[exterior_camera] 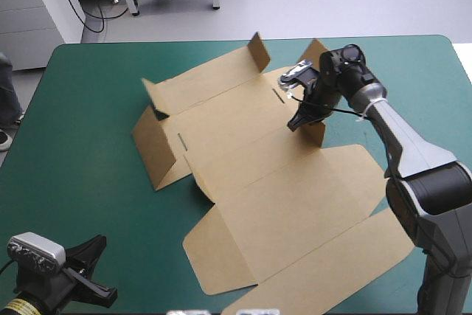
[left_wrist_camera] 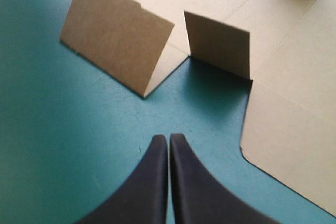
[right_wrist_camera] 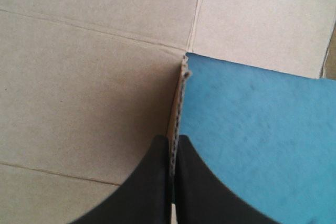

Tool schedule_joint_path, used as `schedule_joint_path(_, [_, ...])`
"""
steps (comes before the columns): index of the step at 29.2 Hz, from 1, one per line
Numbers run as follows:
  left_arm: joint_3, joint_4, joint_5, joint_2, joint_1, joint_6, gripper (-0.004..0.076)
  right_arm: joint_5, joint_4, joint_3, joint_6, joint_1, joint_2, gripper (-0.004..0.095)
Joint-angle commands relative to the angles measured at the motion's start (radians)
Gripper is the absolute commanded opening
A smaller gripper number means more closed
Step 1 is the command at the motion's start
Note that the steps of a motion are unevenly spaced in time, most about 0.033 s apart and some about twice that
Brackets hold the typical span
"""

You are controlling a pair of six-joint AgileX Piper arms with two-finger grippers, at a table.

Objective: Fold the box

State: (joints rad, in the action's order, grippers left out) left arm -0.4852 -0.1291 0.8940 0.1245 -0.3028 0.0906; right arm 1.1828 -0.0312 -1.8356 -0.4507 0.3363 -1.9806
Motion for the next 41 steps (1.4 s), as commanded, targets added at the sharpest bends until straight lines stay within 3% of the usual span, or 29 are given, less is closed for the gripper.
schedule_joint_path(1, [-0.021,-0.021,-0.068,0.015,-0.003,-0.001,-0.0008,-0.013,0.022,-0.106,-0.096,0.077,0.005,-0.0022])
schedule_joint_path(7, [-0.021,-0.025,-0.068,0.015,-0.003,-0.001,-0.0008,-0.013,0.031,-0.204,-0.306,0.184,-0.063,-0.0022])
schedule_joint_path(19, [-0.021,-0.058,-0.068,0.015,-0.003,-0.001,-0.0008,-0.015,0.031,-0.246,-0.522,0.329,-0.086,-0.0022])
schedule_joint_path(32, [-0.021,-0.058,-0.068,0.015,-0.003,-0.001,-0.0008,-0.060,0.068,-0.255,-0.525,0.328,-0.146,-0.0011])
schedule_joint_path(35, [-0.021,-0.058,-0.068,0.015,-0.003,-0.001,-0.0008,-0.034,0.066,-0.278,-0.528,0.328,-0.146,0.0068])
schedule_joint_path(41, [-0.021,-0.058,-0.068,0.015,-0.003,-0.001,-0.0008,-0.013,0.064,-0.446,-0.438,0.328,-0.123,0.0365])
